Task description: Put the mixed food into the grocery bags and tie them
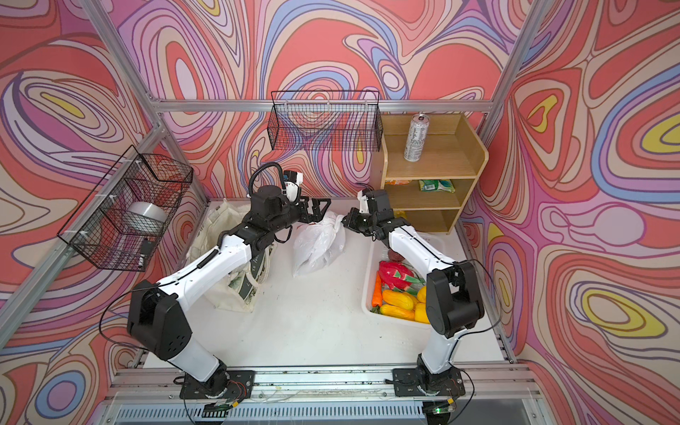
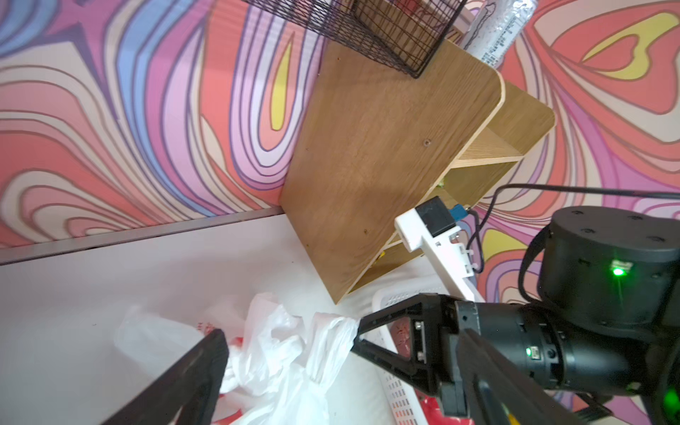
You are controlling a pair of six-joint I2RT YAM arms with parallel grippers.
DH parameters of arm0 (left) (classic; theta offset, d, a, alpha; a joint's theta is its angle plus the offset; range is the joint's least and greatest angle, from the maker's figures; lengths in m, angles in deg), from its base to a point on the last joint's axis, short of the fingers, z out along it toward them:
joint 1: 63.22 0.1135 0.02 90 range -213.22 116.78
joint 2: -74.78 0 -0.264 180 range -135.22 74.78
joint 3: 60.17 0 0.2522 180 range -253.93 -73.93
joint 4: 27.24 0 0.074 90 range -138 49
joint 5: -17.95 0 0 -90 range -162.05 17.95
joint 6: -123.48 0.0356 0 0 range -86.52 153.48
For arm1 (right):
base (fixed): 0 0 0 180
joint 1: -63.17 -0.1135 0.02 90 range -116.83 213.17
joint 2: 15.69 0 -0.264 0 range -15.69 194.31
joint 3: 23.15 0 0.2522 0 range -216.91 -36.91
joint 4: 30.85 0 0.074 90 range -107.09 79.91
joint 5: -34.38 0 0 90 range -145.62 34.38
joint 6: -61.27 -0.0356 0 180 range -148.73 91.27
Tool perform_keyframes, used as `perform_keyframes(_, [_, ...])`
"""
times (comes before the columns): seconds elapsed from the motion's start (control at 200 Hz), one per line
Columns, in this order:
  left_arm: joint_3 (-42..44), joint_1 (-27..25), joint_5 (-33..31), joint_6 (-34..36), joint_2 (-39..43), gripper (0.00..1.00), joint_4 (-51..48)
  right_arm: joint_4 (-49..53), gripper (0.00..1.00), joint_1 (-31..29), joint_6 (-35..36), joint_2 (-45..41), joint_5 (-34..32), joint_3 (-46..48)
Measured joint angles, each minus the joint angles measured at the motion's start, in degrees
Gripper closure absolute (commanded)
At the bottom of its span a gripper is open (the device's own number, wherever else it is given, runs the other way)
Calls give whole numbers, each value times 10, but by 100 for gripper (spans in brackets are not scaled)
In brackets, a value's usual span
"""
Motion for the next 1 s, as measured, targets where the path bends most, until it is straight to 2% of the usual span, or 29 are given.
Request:
perform_keyframes(0.18, [82, 1, -51, 7, 12, 0, -24, 0, 100, 0, 1, 0, 2, 0])
perform_keyframes(0.376, [126, 16, -43, -22, 3, 0, -34, 0, 100, 0, 4, 0, 4, 0])
perform_keyframes(0.526, [123, 29, -14, -29, -14, 0, -19, 1, 100, 0, 8, 0, 9, 0])
perform_keyframes(0.731, [77, 34, 60, -21, -82, 0, -11, 4, 100, 0, 9, 0, 19, -3])
perform_keyframes(0.861, [59, 31, 87, 3, -103, 0, -7, 5, 100, 0, 10, 1, 24, -12])
perform_keyframes(0.997, [30, 13, 81, 53, -110, 0, -18, 5, 100, -4, 11, 12, 28, -27])
